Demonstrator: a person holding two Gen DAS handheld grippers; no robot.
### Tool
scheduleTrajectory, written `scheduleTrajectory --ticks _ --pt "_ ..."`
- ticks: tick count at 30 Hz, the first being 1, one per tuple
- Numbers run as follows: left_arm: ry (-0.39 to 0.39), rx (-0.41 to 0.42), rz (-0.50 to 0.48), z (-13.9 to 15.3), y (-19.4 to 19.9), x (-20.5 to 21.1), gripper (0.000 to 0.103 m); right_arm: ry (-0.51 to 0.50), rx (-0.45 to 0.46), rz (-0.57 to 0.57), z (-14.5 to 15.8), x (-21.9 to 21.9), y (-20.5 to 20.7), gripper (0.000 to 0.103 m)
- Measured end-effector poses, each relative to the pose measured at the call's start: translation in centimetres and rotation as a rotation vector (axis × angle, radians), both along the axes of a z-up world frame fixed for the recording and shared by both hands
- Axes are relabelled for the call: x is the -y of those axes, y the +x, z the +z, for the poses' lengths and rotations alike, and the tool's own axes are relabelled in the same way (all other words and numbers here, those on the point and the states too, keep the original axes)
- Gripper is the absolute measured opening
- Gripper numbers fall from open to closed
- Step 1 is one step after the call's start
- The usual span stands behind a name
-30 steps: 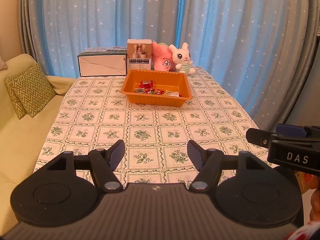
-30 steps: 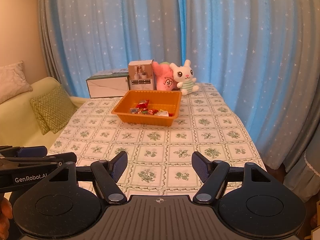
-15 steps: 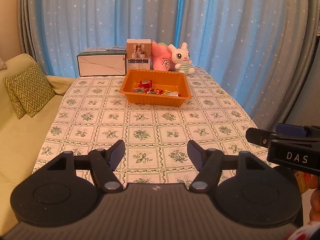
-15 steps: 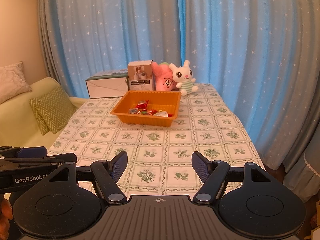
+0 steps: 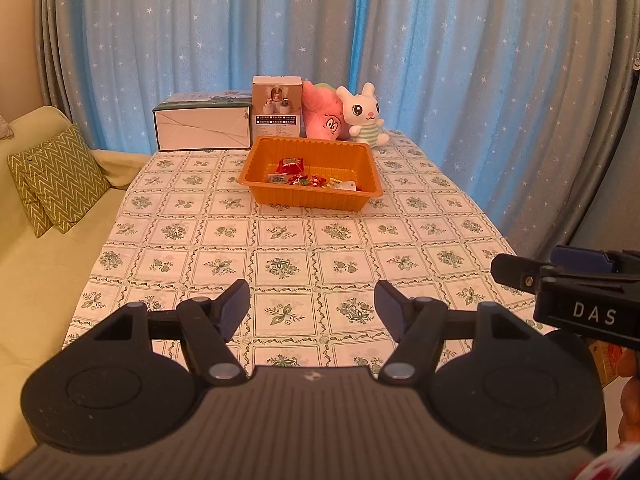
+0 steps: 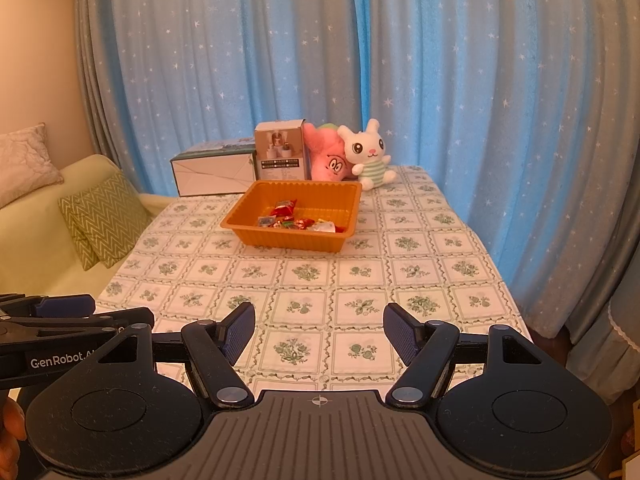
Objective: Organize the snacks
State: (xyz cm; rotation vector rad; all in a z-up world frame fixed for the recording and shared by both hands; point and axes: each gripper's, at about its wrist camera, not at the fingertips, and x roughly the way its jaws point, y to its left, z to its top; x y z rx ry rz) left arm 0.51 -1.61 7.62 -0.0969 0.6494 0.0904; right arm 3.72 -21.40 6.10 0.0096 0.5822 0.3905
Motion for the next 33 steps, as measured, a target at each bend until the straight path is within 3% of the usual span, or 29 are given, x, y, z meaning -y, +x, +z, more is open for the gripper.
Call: scheduleTrajectory --ticks 33 --pt "-0.035 0.006 -0.004 -0.34 -0.03 -0.06 0.066 0.001 0.0 0.0 -0.02 0.09 0.08 0.071"
